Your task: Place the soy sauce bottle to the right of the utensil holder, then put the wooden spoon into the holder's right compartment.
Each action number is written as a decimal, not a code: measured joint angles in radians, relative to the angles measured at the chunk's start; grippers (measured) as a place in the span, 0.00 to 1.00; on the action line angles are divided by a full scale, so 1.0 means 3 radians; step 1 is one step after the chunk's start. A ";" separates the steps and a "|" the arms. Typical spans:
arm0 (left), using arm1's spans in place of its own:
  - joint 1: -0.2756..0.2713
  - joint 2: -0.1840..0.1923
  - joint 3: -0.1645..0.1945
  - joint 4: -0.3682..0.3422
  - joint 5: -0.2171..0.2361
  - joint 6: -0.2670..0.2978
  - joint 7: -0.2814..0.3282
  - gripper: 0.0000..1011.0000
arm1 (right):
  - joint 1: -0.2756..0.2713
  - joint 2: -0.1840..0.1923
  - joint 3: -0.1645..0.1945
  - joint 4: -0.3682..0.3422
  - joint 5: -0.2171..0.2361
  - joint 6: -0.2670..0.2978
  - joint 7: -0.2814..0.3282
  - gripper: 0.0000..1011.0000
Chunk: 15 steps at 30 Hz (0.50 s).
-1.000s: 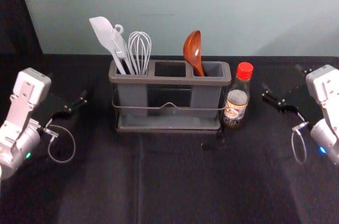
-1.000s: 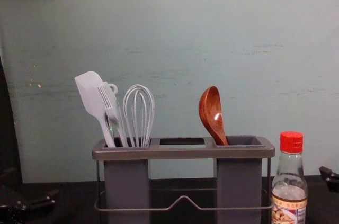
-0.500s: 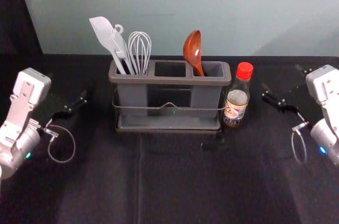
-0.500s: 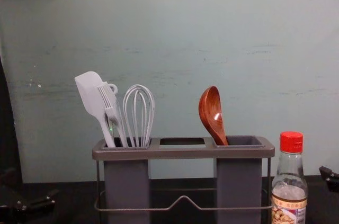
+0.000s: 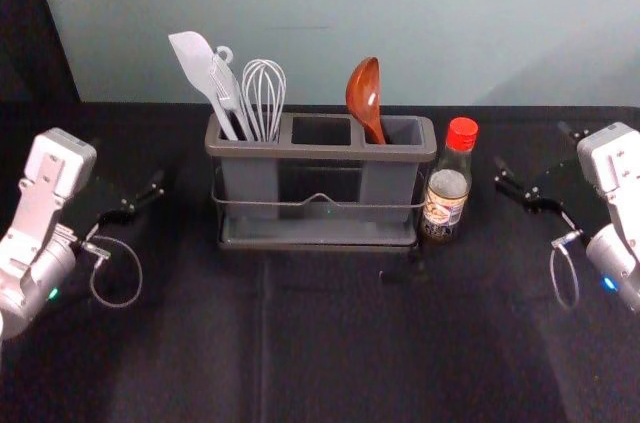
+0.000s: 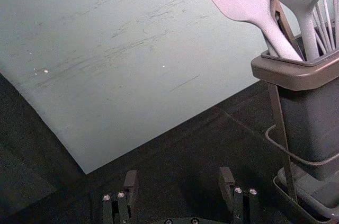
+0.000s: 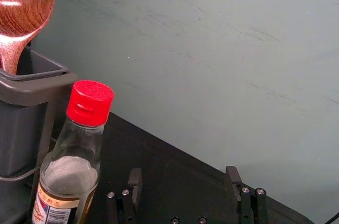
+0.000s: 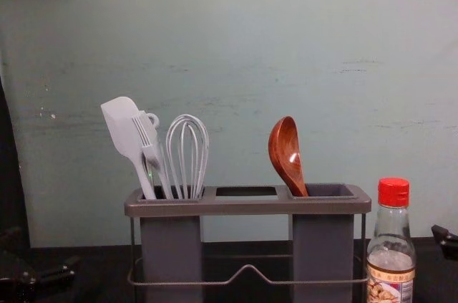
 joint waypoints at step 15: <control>0.0000 0.0000 0.0000 0.0000 0.0000 0.0000 0.0000 0.99 | 0.0000 0.0000 0.0000 0.0000 0.0000 0.0000 0.0000 0.99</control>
